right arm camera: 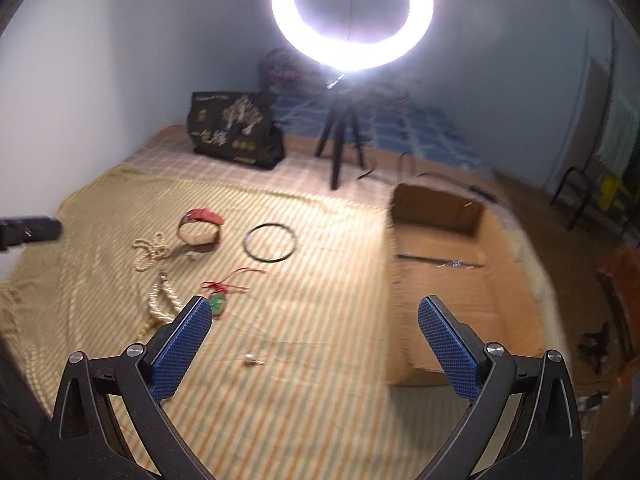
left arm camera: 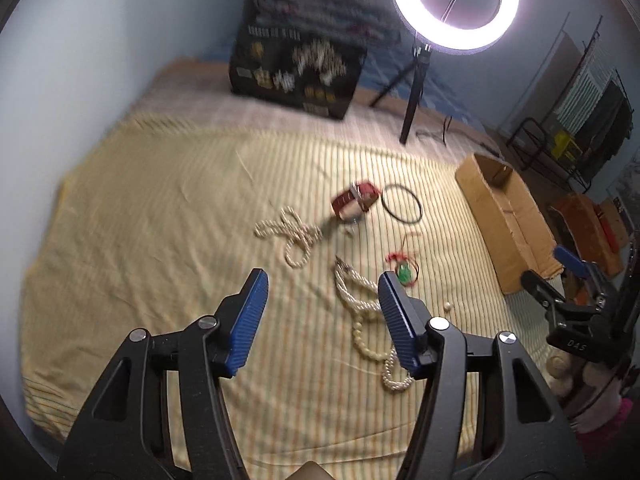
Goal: Organize jewelry
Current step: 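Move the right tool toward the green jade pendant while the left tool approaches the pearl necklace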
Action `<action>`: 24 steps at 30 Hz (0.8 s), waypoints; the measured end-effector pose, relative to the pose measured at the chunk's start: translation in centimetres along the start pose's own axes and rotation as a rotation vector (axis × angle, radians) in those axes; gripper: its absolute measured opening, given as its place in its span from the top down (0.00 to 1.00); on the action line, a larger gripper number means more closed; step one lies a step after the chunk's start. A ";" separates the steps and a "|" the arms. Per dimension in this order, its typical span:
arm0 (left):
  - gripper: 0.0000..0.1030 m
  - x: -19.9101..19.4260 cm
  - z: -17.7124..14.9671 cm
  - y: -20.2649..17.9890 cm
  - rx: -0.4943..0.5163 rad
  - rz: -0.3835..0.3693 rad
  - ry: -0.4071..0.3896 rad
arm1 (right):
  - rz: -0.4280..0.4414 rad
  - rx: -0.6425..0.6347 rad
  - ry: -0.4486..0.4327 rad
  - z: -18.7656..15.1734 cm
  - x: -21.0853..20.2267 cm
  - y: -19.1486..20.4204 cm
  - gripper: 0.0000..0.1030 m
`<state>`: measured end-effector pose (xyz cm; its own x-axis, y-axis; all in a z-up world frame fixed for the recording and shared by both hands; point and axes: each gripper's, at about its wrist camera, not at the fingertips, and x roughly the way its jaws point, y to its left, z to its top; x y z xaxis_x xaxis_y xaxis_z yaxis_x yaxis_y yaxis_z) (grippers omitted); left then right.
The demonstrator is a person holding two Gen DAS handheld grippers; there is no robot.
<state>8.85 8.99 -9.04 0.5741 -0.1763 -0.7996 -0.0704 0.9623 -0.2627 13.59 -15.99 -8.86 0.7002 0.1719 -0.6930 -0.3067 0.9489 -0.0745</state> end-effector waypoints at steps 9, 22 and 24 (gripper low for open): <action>0.61 7.0 0.1 0.5 -0.090 -0.061 0.195 | 0.161 0.005 0.131 -0.3 5.4 0.4 0.17; 0.63 11.8 0.0 0.9 -0.179 -0.093 0.307 | 0.333 0.038 0.256 0.2 10.0 2.4 0.44; 0.63 12.2 0.0 0.7 -0.176 -0.088 0.313 | 0.347 0.047 0.279 0.1 10.8 2.5 0.50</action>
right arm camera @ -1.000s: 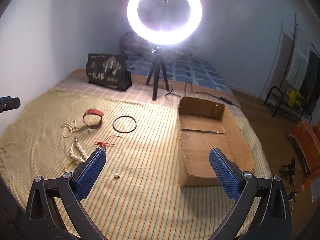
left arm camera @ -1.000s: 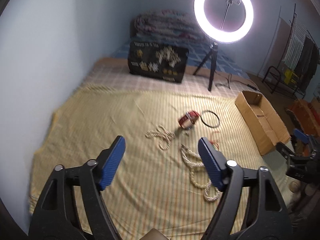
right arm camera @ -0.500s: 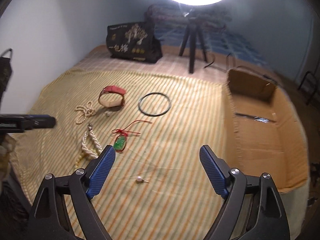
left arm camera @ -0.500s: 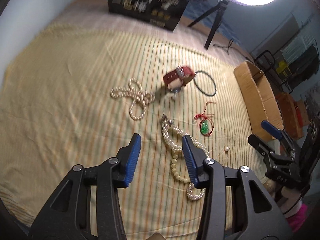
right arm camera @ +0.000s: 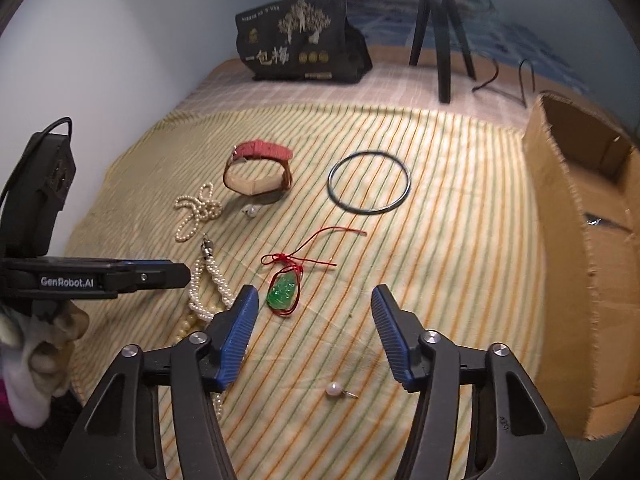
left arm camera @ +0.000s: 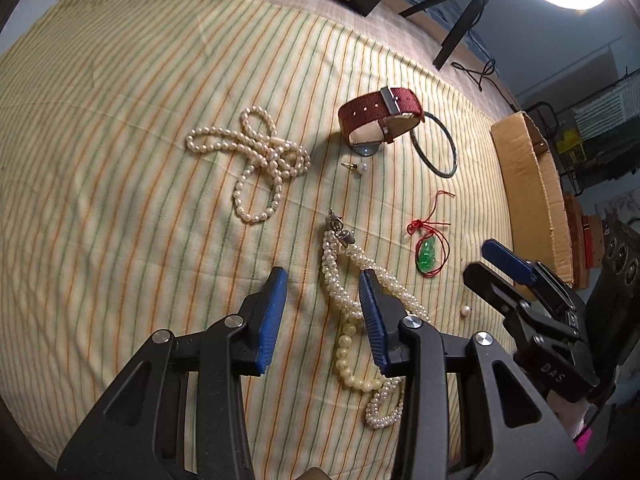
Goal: Organize jewelry
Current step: 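Move the right tool toward the green jade pendant while the left tool approaches the pearl necklace, then close the right tool on the jade pendant while the left tool grips the pearl necklace clasp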
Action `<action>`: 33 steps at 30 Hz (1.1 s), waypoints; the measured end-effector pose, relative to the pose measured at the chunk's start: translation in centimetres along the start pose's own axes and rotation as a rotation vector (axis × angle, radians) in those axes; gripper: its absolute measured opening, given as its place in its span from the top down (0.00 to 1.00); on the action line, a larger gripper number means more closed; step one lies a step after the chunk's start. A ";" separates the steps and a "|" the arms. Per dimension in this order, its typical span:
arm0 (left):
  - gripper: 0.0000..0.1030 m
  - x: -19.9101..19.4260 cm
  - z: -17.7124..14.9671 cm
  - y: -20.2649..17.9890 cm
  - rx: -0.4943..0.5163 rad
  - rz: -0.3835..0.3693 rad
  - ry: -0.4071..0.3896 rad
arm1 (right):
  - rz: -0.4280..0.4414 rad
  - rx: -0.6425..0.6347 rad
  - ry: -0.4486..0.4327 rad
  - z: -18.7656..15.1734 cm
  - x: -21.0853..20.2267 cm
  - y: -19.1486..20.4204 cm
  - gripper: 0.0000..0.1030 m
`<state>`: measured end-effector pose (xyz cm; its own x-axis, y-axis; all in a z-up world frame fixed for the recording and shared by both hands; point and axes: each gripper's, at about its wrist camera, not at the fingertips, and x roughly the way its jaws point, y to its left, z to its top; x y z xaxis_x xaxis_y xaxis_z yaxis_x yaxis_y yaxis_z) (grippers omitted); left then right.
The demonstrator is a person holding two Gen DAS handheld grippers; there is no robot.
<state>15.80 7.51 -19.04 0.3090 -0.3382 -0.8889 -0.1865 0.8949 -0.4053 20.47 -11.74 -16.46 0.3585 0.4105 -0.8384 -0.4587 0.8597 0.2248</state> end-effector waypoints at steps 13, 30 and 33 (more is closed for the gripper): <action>0.67 1.3 0.7 0.1 -0.008 0.021 -0.005 | 0.026 -0.004 0.050 0.4 2.8 0.6 0.60; 0.91 2.2 0.7 -0.6 0.016 0.097 -0.061 | -0.152 -0.181 0.047 0.2 4.2 3.1 0.80; 0.94 1.9 0.5 0.0 0.003 0.086 -0.064 | -0.143 -0.164 0.045 0.2 3.8 2.6 0.85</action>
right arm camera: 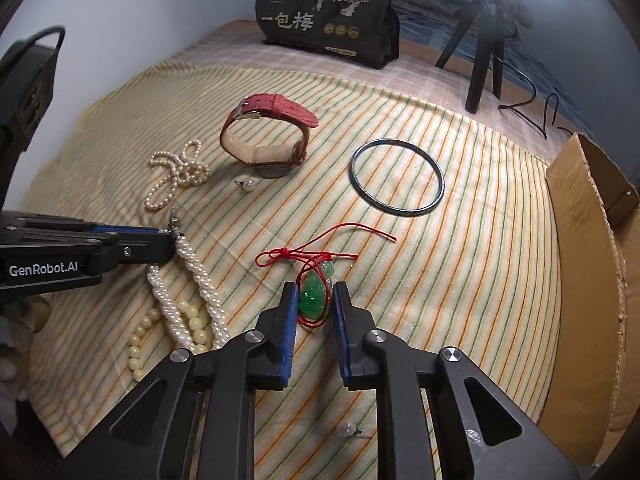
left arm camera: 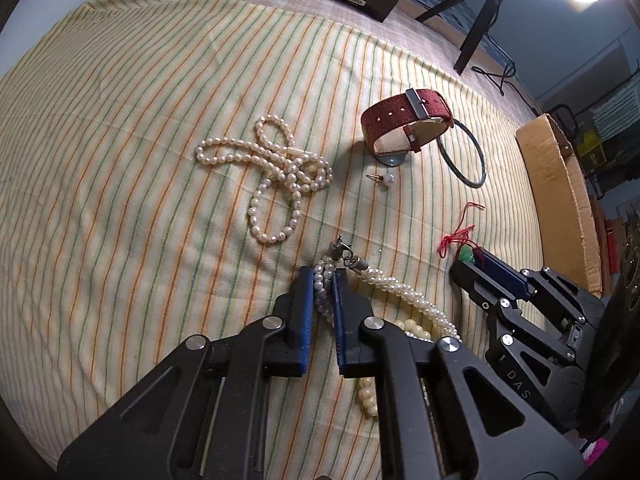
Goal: Organize jewelry
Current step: 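Close the right tool on the jade pendant while the left tool grips the pearl necklace clasp, then lift and carry the pendant in the right tool while the left tool carries the necklace to the box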
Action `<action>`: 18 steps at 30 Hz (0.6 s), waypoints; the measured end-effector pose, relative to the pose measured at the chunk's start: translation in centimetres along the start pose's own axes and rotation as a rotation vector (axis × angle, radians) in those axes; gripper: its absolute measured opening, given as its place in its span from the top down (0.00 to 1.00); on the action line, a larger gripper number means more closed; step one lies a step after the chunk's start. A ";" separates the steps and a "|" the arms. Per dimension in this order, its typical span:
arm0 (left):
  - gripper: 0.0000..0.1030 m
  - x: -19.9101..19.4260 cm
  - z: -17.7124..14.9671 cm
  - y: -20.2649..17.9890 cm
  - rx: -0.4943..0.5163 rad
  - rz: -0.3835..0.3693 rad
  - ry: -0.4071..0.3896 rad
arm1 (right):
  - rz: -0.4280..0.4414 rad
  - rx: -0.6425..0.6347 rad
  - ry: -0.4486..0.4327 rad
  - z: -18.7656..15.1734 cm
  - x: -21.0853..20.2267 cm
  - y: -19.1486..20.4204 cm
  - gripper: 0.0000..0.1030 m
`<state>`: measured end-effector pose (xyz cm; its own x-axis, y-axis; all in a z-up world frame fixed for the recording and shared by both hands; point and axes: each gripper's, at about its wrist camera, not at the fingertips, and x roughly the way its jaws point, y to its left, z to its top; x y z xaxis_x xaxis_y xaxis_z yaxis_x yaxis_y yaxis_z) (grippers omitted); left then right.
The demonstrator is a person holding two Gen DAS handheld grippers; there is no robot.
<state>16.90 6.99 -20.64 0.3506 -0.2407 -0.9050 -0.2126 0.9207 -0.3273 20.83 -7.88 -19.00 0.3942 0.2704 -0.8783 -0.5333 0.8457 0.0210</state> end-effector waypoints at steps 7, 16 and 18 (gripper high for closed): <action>0.94 -1.3 -0.1 0.3 -0.038 -0.067 -0.009 | 0.024 0.025 -0.013 0.1 -0.5 -0.4 0.85; 0.94 -4.7 -0.3 -1.8 -0.002 -0.166 -0.064 | 0.035 0.056 -0.081 0.4 -3.7 -1.1 0.85; 0.94 -5.3 -0.4 -2.2 0.002 -0.188 -0.072 | 0.040 0.064 -0.091 0.3 -4.2 -1.4 0.85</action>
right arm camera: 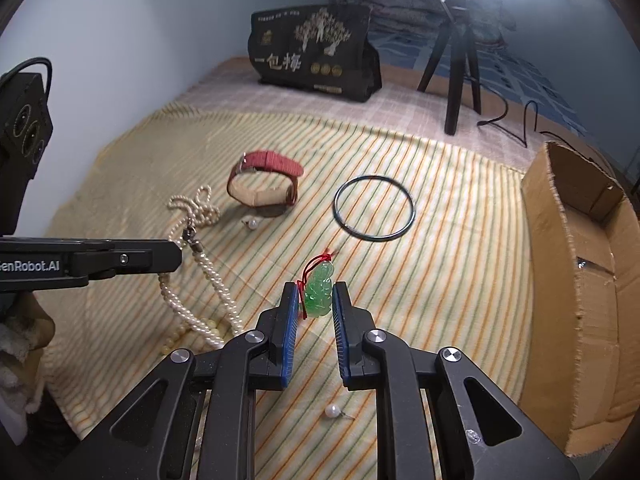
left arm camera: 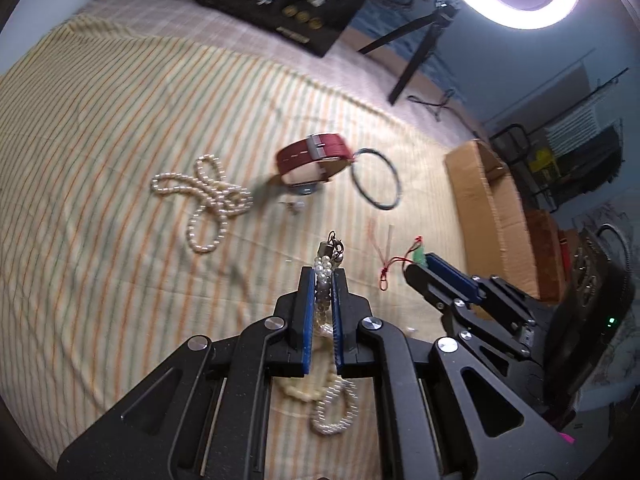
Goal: Organize jewelry
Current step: 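Lift and carry the pendant in the right tool while the left tool carries the necklace to the box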
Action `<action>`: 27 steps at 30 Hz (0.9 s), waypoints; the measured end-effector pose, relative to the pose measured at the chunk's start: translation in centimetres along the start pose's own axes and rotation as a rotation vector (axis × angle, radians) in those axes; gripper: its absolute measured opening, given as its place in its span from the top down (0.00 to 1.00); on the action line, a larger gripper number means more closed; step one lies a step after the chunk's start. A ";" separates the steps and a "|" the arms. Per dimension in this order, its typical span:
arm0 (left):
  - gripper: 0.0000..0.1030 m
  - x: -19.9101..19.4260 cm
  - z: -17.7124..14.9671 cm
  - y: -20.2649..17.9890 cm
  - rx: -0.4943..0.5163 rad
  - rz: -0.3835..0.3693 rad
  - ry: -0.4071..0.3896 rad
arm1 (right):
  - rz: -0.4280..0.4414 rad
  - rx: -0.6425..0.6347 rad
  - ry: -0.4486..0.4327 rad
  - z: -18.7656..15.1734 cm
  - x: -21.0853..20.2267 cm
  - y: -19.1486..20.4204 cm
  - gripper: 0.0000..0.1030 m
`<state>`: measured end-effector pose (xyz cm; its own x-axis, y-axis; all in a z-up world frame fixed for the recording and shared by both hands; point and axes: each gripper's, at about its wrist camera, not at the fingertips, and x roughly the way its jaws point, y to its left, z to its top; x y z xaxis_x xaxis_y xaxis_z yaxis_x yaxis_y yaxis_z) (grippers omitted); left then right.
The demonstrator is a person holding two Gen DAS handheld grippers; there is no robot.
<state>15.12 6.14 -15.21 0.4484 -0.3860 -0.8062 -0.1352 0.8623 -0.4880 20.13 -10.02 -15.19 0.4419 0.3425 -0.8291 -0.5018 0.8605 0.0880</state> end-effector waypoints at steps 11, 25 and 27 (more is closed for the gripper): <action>0.95 -3.3 0.0 -4.2 0.068 -0.074 -0.066 | -0.002 0.030 -0.084 0.2 -4.5 -0.8 0.85; 0.95 -6.8 -0.5 -8.5 0.134 -0.152 -0.122 | -0.044 0.075 -0.178 -0.6 -10.0 -3.4 0.85; 0.95 -7.1 -0.6 -9.2 0.141 -0.169 -0.125 | -0.056 0.082 -0.190 -0.7 -10.7 -3.9 0.85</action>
<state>12.61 0.76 -5.17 0.5608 -0.4927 -0.6654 0.0714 0.8294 -0.5540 16.81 -17.28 -7.03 0.6035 0.3517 -0.7156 -0.4139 0.9053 0.0957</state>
